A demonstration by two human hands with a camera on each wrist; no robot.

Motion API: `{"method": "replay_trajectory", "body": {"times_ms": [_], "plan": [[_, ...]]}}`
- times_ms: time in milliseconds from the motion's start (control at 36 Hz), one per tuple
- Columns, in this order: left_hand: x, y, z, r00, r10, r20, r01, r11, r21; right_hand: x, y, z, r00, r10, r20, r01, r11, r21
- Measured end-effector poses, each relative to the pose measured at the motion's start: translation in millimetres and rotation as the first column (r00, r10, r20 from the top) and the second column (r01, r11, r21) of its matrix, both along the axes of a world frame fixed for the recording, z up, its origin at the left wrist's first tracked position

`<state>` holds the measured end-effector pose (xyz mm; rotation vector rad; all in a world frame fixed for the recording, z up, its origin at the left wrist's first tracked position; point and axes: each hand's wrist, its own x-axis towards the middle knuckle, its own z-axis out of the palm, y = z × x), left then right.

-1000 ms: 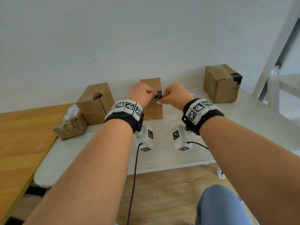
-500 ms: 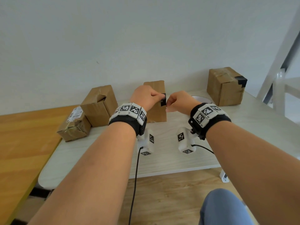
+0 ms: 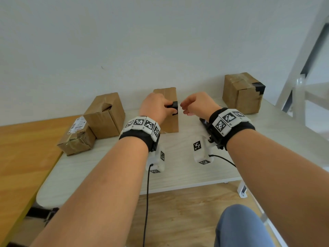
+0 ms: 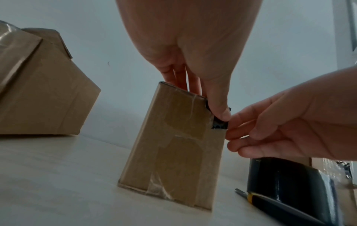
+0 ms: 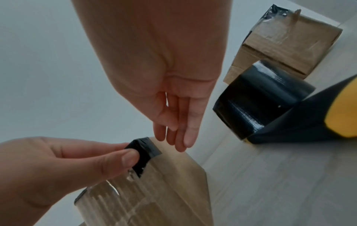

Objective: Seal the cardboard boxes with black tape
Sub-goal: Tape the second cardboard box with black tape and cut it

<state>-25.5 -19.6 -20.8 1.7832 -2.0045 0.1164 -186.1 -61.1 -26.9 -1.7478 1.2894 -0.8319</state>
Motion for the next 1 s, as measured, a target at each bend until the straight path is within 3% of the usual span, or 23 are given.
{"method": "replay_trajectory", "body": {"times_ms": [167, 472, 722, 1000], "plan": [[3.9, 3.0, 0.9, 0.999, -0.019, 0.029, 0.018, 0.999, 0.036, 0.7, 4.0, 1.3, 1.000, 0.020, 0.012, -0.019, 0.999, -0.038], [8.7, 8.1, 8.3, 0.996, -0.026, -0.081, 0.035, 0.993, 0.113, 10.5, 6.9, 3.8, 0.998, 0.015, -0.062, -0.019, 0.998, -0.063], [4.8, 6.8, 7.9, 1.000, -0.025, 0.008, 0.024, 0.995, 0.100, 11.4, 6.7, 4.8, 0.989, 0.005, -0.145, -0.026, 0.989, -0.144], [9.7, 7.3, 13.0, 0.985, -0.008, -0.174, 0.035, 0.988, 0.150, 10.0, 5.2, 4.8, 0.985, 0.031, -0.170, -0.058, 0.986, -0.154]]}}
